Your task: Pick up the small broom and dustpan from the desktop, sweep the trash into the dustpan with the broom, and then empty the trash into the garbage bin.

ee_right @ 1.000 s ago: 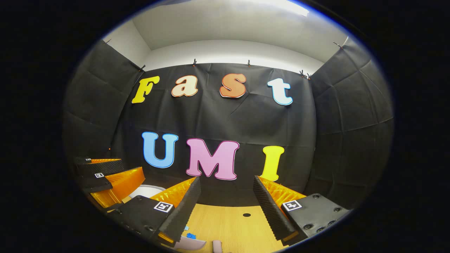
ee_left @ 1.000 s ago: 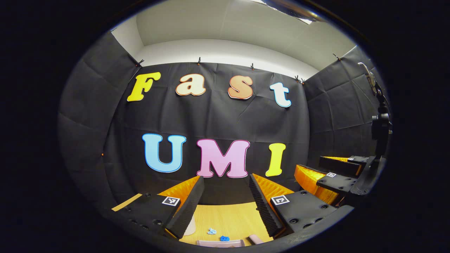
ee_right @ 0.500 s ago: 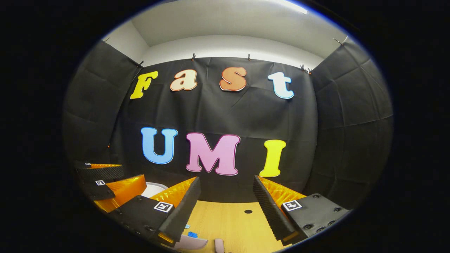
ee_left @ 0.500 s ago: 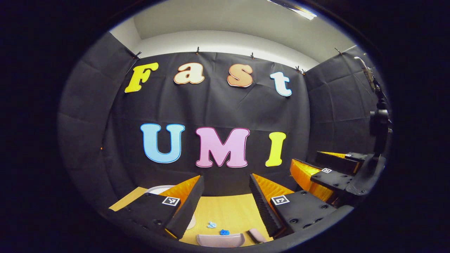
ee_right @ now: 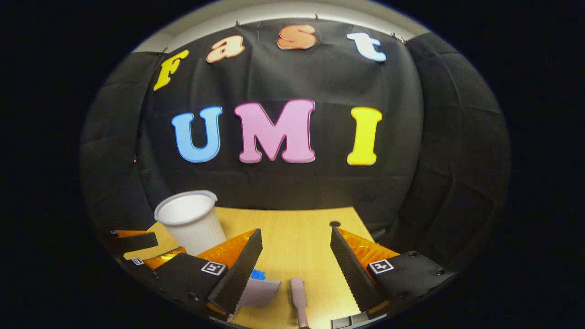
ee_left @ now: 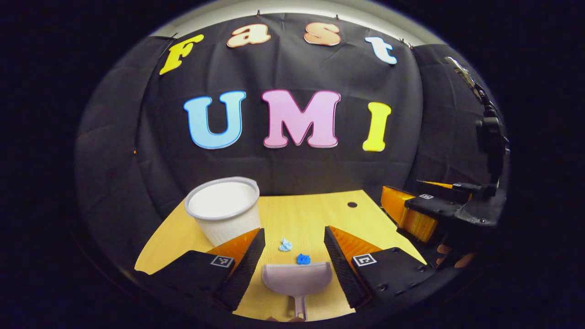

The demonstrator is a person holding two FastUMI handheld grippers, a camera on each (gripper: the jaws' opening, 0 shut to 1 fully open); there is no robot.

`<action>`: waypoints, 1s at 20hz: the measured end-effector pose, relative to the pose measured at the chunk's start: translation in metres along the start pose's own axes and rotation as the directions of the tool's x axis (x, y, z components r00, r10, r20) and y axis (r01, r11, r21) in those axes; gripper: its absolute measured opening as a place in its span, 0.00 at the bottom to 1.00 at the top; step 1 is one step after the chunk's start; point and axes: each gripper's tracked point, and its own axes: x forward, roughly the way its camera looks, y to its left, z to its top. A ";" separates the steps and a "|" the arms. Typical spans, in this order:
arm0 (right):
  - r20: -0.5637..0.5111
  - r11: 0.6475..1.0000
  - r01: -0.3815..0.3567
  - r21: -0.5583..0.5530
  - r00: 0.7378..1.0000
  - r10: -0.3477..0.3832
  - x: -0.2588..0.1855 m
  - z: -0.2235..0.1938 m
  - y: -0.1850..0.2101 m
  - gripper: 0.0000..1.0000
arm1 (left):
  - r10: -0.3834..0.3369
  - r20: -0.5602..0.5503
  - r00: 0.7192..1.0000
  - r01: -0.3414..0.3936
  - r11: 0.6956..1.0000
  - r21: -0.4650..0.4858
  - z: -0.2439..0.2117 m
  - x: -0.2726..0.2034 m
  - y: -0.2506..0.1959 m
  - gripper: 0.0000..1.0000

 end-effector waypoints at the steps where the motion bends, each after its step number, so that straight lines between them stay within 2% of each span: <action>1: -0.060 1.000 -0.006 0.018 0.998 0.007 0.011 -0.019 0.000 0.97 | -0.002 -0.064 0.998 0.001 1.000 -0.011 -0.015 0.008 -0.002 0.77; 3: -0.167 0.999 -0.014 0.030 0.986 0.019 0.032 -0.054 -0.001 0.97 | -0.005 -0.195 0.981 -0.001 1.000 -0.027 -0.038 0.026 -0.003 0.77; 4: -0.230 1.000 -0.014 0.025 0.973 0.019 0.041 -0.072 -0.005 0.97 | 0.003 -0.302 0.953 -0.012 1.000 -0.026 -0.057 0.026 -0.002 0.77; 5: -0.295 0.999 -0.011 0.034 0.955 0.021 0.047 -0.091 -0.008 0.87 | -0.002 -0.361 0.933 -0.011 0.999 -0.036 -0.064 0.028 -0.004 0.78; 6: -0.368 0.999 -0.010 0.048 0.929 0.027 0.050 -0.111 -0.011 0.98 | -0.001 -0.429 0.903 -0.018 0.999 -0.041 -0.080 0.030 -0.006 0.80; 7: -0.445 0.998 -0.007 0.060 0.895 0.033 0.050 -0.132 -0.013 0.98 | -0.002 -0.470 0.883 -0.029 0.998 -0.059 -0.090 0.031 -0.007 0.79; 8: -0.498 0.997 -0.004 0.071 0.866 0.039 0.045 -0.146 -0.013 0.89 | -0.019 -0.516 0.857 -0.019 0.998 -0.068 -0.101 0.034 -0.011 0.79; 9: -0.531 0.998 0.000 0.068 0.847 0.036 0.046 -0.158 -0.013 0.99 | -0.011 -0.560 0.828 -0.020 0.999 -0.050 -0.112 0.034 -0.010 0.79; 12: -0.627 0.999 -0.012 0.029 0.779 0.028 0.047 -0.188 -0.019 0.99 | 0.002 -0.658 0.753 -0.011 1.000 -0.010 -0.144 0.032 -0.009 0.79; 16: -0.742 0.999 -0.031 -0.038 0.670 -0.008 0.040 -0.235 -0.031 0.99 | -0.053 -0.782 0.622 0.008 0.998 -0.061 -0.152 0.030 -0.017 0.80; 17: -0.776 0.997 -0.047 -0.056 0.630 -0.014 0.040 -0.248 -0.033 0.99 | -0.049 -0.807 0.589 0.003 0.998 -0.058 -0.155 0.030 -0.015 0.79; 18: -0.818 0.997 -0.051 -0.055 0.575 -0.015 0.033 -0.259 -0.035 0.99 | -0.045 -0.830 0.556 -0.006 0.998 -0.058 -0.156 0.027 -0.014 0.80; 19: -0.844 0.998 -0.051 -0.045 0.536 -0.010 0.033 -0.267 -0.034 0.99 | -0.049 -0.842 0.538 -0.018 0.997 -0.069 -0.155 0.029 -0.014 0.79; 20: -0.862 0.998 -0.049 -0.049 0.507 -0.017 0.034 -0.274 -0.034 0.99 | -0.049 -0.852 0.521 -0.021 0.997 -0.071 -0.152 0.033 -0.013 0.80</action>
